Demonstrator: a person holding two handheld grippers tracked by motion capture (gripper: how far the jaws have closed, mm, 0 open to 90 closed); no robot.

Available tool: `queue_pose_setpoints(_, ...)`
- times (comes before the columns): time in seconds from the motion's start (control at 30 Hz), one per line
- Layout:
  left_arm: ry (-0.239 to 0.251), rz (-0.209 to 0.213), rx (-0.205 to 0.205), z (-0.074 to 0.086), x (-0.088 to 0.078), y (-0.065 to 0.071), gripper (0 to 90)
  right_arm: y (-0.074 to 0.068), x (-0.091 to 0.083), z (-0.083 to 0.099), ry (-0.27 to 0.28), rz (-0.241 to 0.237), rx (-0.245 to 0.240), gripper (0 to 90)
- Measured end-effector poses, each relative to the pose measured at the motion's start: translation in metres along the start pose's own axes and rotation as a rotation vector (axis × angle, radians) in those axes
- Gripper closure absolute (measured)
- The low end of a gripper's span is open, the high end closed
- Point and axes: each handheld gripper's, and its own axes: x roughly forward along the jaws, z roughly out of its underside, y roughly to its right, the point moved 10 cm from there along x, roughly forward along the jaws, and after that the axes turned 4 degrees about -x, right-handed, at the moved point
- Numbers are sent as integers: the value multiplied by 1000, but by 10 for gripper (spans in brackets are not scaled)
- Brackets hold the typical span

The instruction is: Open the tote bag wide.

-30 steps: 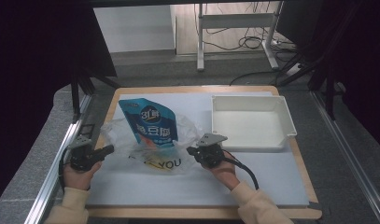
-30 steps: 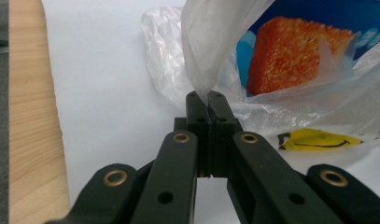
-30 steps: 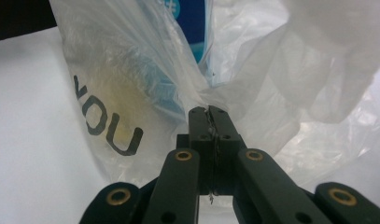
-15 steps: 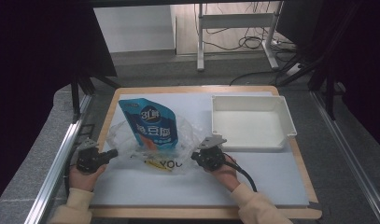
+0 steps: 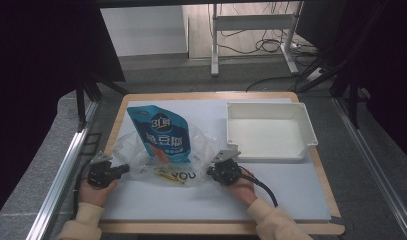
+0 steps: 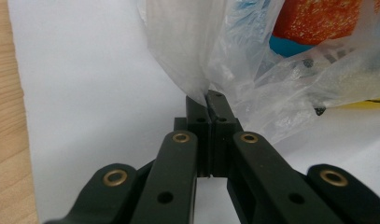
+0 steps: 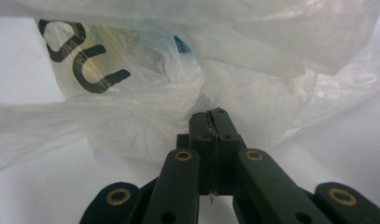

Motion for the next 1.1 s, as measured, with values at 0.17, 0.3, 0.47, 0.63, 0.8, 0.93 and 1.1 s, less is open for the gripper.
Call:
queue_pose_setpoints(0.17, -22, 0, 10, 5, 6, 2, 898, 1, 0, 1, -1, 0, 4, 886)
queue_pose_setpoints(0.3, -33, 1, 4, 8, 8, 0, 897, 1, -1, 1, -2, -2, 6, 886)
queue_pose_setpoints(0.47, -25, 1, -3, 8, 7, -1, 897, 1, -1, 1, -3, 0, 6, 886)
queue_pose_setpoints(0.63, -29, 1, -1, 8, 8, -1, 897, 2, -1, 1, 1, 1, 13, 856)
queue_pose_setpoints(0.8, -31, 1, 1, 8, 9, -1, 895, -1, -11, -6, 42, -33, 40, 746)
queue_pose_setpoints(0.93, -36, 1, 1, 9, 10, -1, 895, -1, -31, -9, 92, -10, 54, 614)
queue_pose_setpoints(1.1, -37, 0, 2, 9, 11, -1, 895, 7, -66, -11, 173, 45, 98, 534)
